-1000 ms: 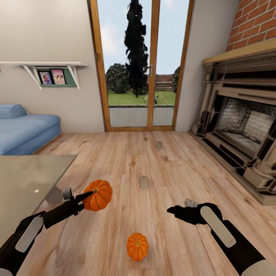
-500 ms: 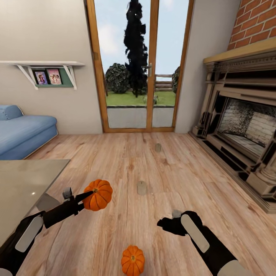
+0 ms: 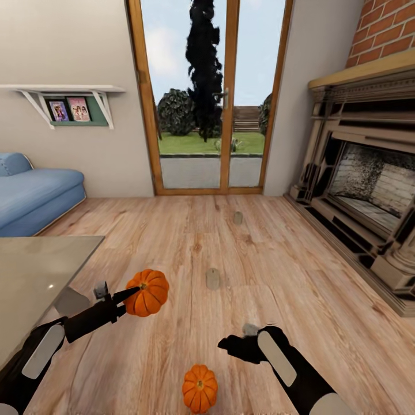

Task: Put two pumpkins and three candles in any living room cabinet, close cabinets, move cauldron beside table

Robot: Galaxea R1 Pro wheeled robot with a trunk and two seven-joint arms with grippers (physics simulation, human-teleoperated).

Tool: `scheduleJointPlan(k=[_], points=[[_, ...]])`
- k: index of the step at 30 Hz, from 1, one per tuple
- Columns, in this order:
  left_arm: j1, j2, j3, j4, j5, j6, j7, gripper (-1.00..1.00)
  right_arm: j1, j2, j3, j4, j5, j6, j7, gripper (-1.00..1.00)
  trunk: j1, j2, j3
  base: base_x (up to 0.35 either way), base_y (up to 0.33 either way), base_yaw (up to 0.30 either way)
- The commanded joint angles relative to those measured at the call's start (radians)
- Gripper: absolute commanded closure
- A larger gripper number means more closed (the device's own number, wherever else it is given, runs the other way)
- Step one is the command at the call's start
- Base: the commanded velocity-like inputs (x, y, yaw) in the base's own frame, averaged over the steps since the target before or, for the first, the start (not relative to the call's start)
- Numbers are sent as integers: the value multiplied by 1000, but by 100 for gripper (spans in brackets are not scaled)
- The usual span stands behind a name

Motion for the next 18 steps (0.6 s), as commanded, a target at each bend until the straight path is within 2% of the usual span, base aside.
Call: scheduleJointPlan(k=[1, 7, 10, 13, 15, 18], points=[[-1, 0, 1, 0, 5, 7, -2, 100, -1, 0, 2, 7, -11, -15, 3, -100, 0, -1, -5, 0, 0, 0], [-1, -3, -2, -4, 5, 7, -2, 100, -1, 0, 2, 26, -4, -60, 25, -100, 3, -2, -28, 0, 0, 0], [-1, -11, -2, -35, 9, 10, -2, 100, -2, 2, 2, 46, 51, -100, 27, -100, 4, -3, -40, 0, 0, 0], [-4, -25, 0, -57, 7, 46, 6, 100, -7, 4, 2, 69, 112, -139, 31, -100, 6, -4, -51, 0, 0, 0], [-7, -30, 2, -67, 5, 78, 37, 100, -10, 4, 2, 77, 132, -157, 43, -100, 6, -4, -59, 0, 0, 0], [-11, -41, 8, -73, 11, 95, 119, 100, -16, 4, 2, 88, 145, -169, 60, -100, 8, -5, -71, 0, 0, 0]])
